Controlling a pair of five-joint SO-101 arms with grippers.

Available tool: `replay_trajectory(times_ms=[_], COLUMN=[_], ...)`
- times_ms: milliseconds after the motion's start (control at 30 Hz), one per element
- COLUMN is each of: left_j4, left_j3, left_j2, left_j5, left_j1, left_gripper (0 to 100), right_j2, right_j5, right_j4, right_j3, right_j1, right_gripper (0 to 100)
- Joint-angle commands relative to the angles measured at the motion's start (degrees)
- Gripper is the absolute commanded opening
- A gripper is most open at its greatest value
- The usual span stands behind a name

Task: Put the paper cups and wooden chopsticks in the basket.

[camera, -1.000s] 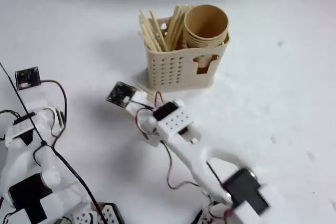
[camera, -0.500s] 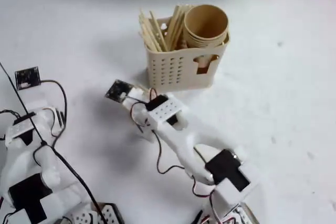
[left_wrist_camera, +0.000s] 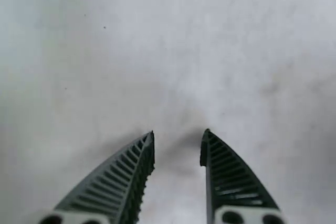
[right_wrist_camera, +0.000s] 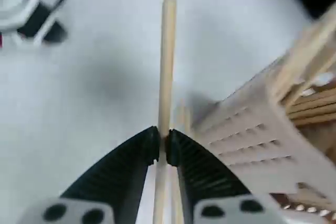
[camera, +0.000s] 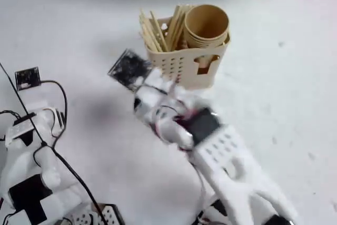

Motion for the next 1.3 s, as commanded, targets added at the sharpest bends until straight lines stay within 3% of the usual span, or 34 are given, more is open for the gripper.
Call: replay_trajectory(times_ms=[0, 267, 533, 933, 1100, 1267], left_j4=[-0.6, -0.6, -0.6, -0.6, -0.6, -0.6], left_j3=[-0.1, -0.1, -0.1, -0.1, -0.1, -0.1], left_j2=[-0.4, -0.4, -0.4, -0.4, -0.4, -0.4], left_j5=[0.6, 0.6, 0.6, 0.6, 0.6, 0.6], left_j1=[-0.7, -0.7, -0.7, -0.7, -0.7, -0.7], left_gripper=[16, 16, 16, 16, 16, 16], right_j2=[-2.9, 19.1, 37.6, 40.6, 40.8, 40.4], right_j5=[-0.5, -10.9, -14.6, -14.6, -14.6, -14.6], right_j4=[0.0, -5.7, -14.5, -13.7, -10.9, -8.5], right_j3=[-15.2, -46.3, -66.0, -68.4, -68.4, -68.4], right_j1=[5.9, 15.2, 16.1, 16.1, 16.2, 16.2], right_gripper=[1.6, 1.6, 1.8, 2.5, 17.1, 19.0])
